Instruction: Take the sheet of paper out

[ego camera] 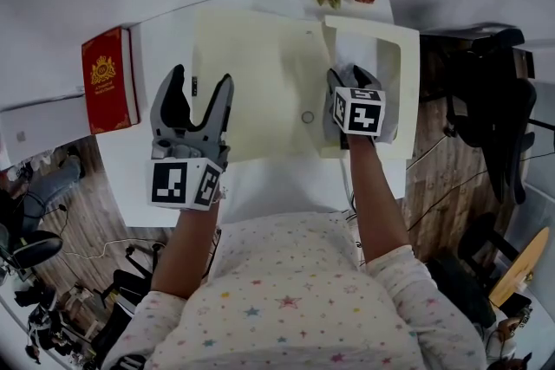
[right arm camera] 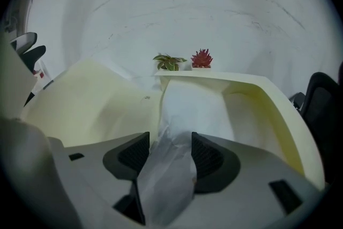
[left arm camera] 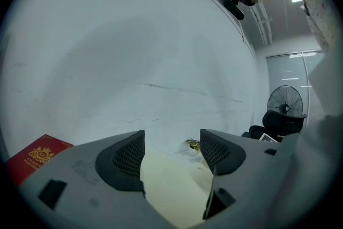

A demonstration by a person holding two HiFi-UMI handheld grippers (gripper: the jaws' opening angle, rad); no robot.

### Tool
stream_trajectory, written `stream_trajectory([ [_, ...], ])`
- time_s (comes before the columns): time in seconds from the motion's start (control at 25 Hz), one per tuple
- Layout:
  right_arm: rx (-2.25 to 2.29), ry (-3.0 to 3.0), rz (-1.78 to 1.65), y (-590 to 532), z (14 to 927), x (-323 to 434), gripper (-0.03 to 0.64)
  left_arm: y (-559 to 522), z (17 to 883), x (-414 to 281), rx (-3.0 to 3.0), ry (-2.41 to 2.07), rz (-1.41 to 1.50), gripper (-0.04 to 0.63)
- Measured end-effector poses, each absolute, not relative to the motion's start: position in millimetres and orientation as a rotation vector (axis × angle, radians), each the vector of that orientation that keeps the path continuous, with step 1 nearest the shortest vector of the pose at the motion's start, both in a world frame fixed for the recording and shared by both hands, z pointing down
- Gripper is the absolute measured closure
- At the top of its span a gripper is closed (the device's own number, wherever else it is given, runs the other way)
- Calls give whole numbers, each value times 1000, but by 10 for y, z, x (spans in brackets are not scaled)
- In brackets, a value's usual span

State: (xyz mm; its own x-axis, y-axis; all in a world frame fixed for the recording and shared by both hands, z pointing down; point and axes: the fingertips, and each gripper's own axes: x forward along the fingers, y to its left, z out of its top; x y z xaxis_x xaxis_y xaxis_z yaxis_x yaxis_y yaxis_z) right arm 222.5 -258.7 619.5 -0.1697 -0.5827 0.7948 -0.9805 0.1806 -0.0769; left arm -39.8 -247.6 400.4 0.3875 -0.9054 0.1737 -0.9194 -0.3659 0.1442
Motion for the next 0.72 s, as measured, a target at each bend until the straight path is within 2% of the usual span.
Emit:
stream_trajectory([
  [0.56,1494,-1805,795,-2592,6202,2312,460,-2458,3993,-377,2430,-1619,92,296],
  [0.72,1497,-1803,797,-2588,6202,2321,527,-2444,3995,-383,2430,-1619,93,296],
])
